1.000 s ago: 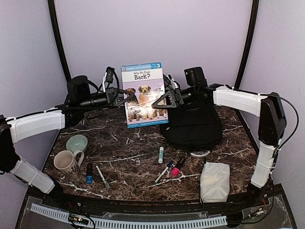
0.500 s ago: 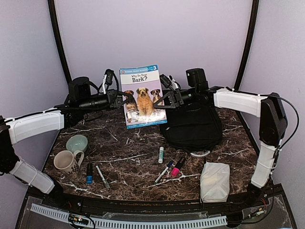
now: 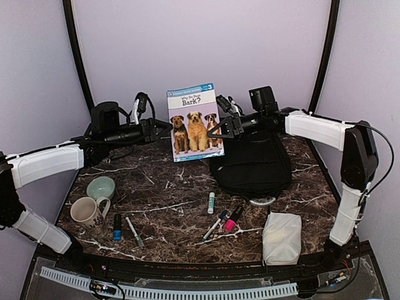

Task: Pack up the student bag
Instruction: Pick up the book from the center of the board, then place the book in the student bag.

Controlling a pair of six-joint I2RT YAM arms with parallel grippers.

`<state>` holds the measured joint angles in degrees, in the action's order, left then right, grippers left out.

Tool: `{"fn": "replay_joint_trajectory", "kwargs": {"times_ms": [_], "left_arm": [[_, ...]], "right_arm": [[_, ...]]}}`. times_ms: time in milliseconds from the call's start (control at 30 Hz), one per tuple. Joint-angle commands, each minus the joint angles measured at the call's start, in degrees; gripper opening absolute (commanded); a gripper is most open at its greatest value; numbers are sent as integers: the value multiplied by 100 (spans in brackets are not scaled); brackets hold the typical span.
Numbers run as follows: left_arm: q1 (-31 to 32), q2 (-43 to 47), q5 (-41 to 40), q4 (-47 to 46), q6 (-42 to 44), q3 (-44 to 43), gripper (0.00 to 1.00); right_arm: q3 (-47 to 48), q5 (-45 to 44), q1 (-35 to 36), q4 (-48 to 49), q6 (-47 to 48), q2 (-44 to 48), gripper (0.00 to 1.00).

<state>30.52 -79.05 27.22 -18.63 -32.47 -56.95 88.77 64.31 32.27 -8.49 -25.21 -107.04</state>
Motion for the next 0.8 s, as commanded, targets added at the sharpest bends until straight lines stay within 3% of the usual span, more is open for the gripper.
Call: {"fn": "replay_joint_trajectory", "kwargs": {"times_ms": [0, 133, 300, 467, 767], "left_arm": [[-12, 22, -609, 748, 725, -291, 43], [3, -201, -687, 1105, 1132, -512, 44], [407, -622, -746, 1485, 2058, -1002, 44], [1341, -1450, -1052, 2115, 3573, -1946, 46], [2345, -3294, -1385, 2808, 4788, -3716, 48]], "right_arm": [[330, -623, -657, -883, 910, 376, 0], [212, -1356, -1209, -1870, 2151, 808, 0], [-416, -1872, -2126, -2403, 2729, 1497, 0], [-1055, -2161, -3124, -2601, 3018, 2379, 0], [-1897, -2053, -3967, -2706, 3256, 3146, 0]]}}
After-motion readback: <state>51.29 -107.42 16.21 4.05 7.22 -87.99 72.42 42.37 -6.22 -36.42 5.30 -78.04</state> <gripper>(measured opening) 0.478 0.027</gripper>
